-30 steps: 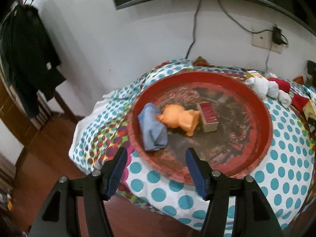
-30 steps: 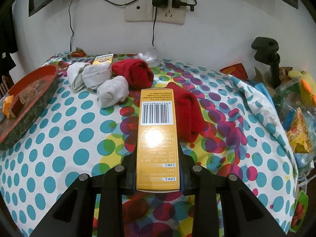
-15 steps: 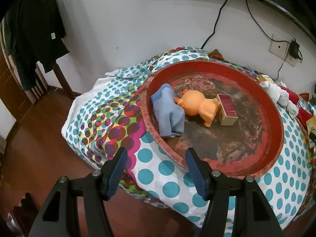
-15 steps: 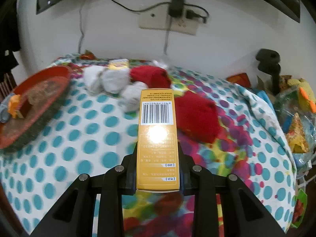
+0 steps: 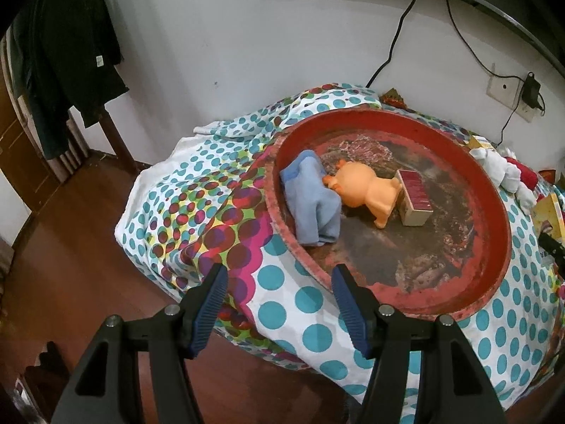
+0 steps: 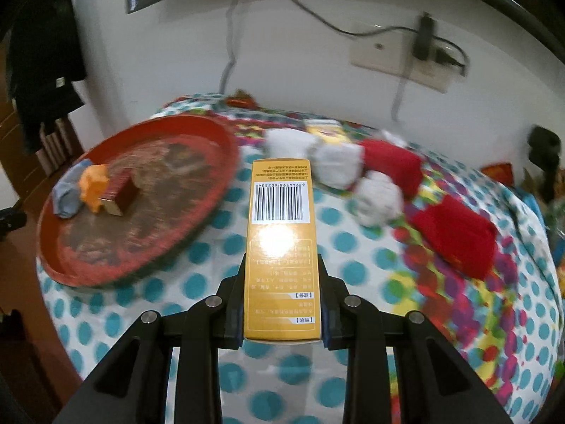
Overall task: Organize objects
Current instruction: 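Carry the held yellow box over the red tray with the right gripper, then lower the yellow box into the tray and open the right gripper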
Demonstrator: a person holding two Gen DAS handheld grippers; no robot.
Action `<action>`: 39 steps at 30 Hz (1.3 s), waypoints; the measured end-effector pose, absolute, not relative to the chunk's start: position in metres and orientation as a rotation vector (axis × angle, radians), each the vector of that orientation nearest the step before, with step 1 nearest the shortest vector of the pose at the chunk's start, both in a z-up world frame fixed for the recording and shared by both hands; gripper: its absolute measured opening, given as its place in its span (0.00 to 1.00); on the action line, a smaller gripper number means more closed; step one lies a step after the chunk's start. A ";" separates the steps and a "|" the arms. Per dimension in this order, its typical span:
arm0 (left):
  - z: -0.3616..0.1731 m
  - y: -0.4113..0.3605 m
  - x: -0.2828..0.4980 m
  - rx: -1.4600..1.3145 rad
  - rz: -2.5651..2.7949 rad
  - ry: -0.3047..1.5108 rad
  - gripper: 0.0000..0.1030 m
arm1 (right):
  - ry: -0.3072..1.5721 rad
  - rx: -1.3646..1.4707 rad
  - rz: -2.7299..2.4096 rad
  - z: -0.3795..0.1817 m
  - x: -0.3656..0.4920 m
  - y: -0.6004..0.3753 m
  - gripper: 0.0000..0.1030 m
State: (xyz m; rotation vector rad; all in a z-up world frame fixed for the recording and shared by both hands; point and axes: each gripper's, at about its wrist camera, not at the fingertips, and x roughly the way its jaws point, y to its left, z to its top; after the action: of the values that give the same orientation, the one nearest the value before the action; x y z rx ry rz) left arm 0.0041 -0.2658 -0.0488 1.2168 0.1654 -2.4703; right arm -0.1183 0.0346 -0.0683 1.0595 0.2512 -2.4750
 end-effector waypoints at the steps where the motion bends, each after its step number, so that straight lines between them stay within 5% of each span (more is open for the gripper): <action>1: -0.049 -0.268 0.004 1.217 -2.465 0.169 0.61 | 0.250 1.054 -2.462 -0.067 -0.116 0.023 0.28; 39: -0.062 -0.306 0.007 1.281 -2.372 0.266 0.61 | 0.419 1.176 -2.304 -0.089 -0.103 -0.114 0.28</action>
State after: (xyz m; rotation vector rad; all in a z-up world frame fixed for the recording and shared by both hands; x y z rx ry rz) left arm 0.0067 -0.3060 -0.0624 1.2814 0.2661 -2.3716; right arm -0.1027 -0.1143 -0.0891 1.1761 0.4186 -2.3035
